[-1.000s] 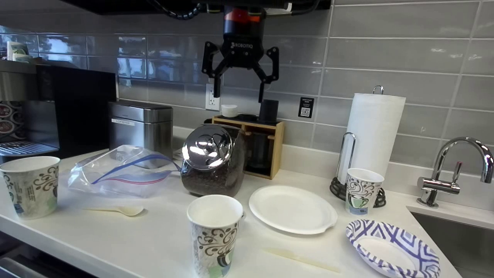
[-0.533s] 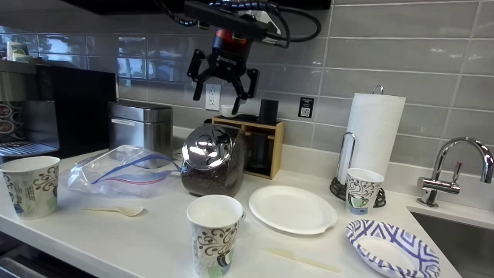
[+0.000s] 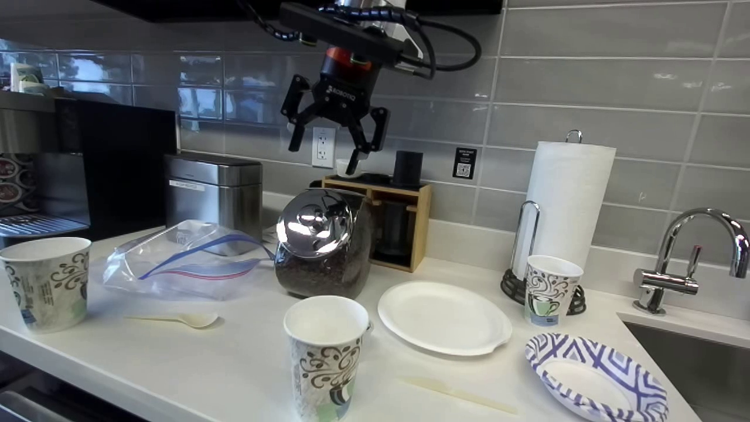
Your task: Remove the lid from the glass container.
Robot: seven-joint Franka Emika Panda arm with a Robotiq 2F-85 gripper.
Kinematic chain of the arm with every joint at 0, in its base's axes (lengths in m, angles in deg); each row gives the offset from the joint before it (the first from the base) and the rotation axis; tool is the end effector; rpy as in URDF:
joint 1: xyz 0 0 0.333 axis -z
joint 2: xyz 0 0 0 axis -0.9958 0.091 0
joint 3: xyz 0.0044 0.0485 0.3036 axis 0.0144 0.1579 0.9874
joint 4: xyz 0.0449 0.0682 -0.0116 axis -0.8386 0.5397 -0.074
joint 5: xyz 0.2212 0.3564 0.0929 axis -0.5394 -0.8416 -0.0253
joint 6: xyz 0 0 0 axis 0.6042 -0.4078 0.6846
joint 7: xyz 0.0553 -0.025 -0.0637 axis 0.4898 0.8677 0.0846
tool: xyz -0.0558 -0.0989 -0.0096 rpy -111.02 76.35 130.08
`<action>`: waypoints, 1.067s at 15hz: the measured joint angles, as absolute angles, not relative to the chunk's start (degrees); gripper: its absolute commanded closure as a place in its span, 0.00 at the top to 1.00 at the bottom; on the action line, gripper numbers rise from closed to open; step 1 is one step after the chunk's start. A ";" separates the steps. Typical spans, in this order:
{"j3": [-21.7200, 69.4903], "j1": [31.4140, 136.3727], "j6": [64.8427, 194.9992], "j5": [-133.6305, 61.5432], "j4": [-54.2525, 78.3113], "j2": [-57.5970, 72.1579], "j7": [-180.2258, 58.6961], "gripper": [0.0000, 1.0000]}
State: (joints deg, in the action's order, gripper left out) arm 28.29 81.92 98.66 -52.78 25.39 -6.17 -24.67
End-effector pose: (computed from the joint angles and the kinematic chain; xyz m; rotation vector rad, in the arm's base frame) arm 0.5991 0.0562 0.4586 -2.7880 -0.7722 0.0518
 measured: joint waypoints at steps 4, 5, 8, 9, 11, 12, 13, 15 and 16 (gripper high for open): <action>28.34 81.96 98.65 -52.76 25.31 -6.16 -24.67 1.00; 28.58 81.95 98.56 -52.69 25.31 -6.18 -24.82 1.00; 29.97 81.71 96.21 -52.25 25.31 -6.18 -26.51 1.00; 30.49 81.53 95.38 -51.63 25.32 -6.18 -27.63 1.00; 31.26 81.07 95.06 -47.95 25.67 -6.41 -29.88 1.00; 31.57 80.91 95.55 -45.33 26.10 -6.71 -30.69 1.00; 31.84 80.85 97.15 -42.64 26.79 -7.11 -31.23 1.00; 32.17 80.77 102.49 -38.50 28.99 -8.09 -31.83 1.00; 32.31 80.73 105.28 -37.36 30.27 -8.48 -32.17 1.00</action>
State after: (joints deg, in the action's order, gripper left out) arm 32.31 80.73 105.28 -37.36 30.27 -8.48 -32.17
